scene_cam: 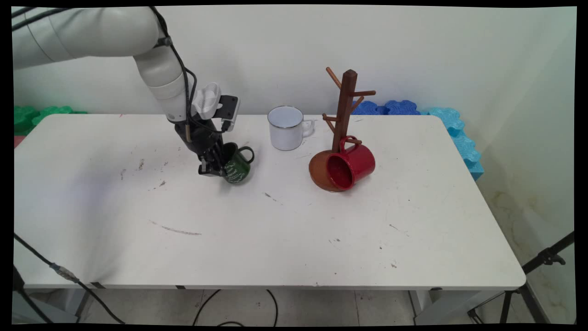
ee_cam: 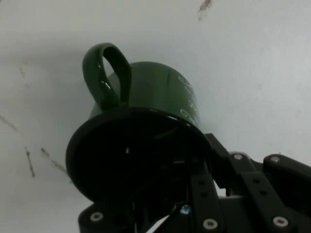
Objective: Place the picked object on the table
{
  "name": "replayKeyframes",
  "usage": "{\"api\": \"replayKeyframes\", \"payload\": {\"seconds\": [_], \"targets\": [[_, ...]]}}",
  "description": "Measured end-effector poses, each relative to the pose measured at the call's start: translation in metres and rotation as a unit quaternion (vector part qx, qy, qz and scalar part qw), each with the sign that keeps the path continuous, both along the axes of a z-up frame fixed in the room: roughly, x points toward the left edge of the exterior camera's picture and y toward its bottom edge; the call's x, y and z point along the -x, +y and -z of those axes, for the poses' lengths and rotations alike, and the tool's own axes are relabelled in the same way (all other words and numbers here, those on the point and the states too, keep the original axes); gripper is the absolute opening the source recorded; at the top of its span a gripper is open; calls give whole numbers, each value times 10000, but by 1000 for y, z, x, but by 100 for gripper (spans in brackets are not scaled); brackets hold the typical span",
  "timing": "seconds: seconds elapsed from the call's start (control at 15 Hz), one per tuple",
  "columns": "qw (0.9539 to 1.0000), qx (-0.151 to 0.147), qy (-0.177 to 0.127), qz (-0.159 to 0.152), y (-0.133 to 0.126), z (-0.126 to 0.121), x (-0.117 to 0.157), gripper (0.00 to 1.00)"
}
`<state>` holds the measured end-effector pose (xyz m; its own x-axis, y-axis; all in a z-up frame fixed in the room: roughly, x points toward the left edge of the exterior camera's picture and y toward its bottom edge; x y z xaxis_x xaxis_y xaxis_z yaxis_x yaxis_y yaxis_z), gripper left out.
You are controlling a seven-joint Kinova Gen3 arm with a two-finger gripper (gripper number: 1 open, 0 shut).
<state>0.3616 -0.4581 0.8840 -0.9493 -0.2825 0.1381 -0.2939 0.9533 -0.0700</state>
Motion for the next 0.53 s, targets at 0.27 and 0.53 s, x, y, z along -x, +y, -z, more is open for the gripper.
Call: {"api": "replayKeyframes", "payload": {"seconds": [0.27,0.53], "targets": [[10000,-13,11,1,1,4,1,100],[10000,-27,26,-1,3,7,2,100]]}}
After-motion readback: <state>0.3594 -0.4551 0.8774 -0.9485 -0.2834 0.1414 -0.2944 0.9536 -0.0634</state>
